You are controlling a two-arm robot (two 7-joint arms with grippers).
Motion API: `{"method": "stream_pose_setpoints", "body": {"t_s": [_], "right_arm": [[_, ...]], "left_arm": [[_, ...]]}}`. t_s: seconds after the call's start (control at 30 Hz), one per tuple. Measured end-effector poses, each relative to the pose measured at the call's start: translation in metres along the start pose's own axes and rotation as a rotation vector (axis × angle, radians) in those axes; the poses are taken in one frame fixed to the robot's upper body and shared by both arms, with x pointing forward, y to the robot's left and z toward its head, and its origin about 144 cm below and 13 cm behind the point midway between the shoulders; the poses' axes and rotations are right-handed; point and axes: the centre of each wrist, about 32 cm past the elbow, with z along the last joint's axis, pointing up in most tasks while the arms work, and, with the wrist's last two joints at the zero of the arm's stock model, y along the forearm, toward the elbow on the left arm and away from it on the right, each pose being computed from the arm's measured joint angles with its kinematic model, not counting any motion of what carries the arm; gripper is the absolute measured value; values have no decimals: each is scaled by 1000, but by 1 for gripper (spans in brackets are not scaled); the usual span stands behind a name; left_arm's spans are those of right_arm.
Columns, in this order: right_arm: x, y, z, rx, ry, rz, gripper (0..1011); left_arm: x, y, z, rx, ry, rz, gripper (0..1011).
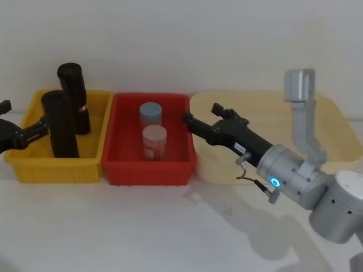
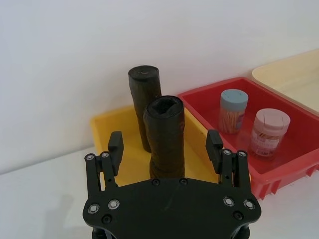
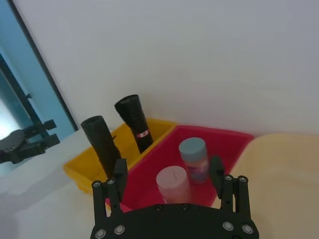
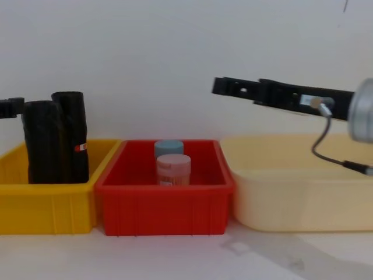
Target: Pick up the garbage bag with the one hand and transfer it to the other hand.
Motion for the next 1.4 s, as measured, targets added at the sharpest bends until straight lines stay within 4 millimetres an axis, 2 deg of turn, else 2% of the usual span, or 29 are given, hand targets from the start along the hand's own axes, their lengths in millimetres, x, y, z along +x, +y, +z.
{"method": "stream_pose_setpoints", "body": {"t_s": [0.3,0.73,1.4], "right_arm": [[-2,22,3,-25,-15,22,1001],[-2,43,4,-51,-40,46,1001],[-1,61,7,-91,-60,122,1001]], "left_arm": [[9,-12,-6,24,58,-33,1000],[14,-34,-17,56,112,-48,1000],[8,-70,-20,63,123,-108,1000]]}}
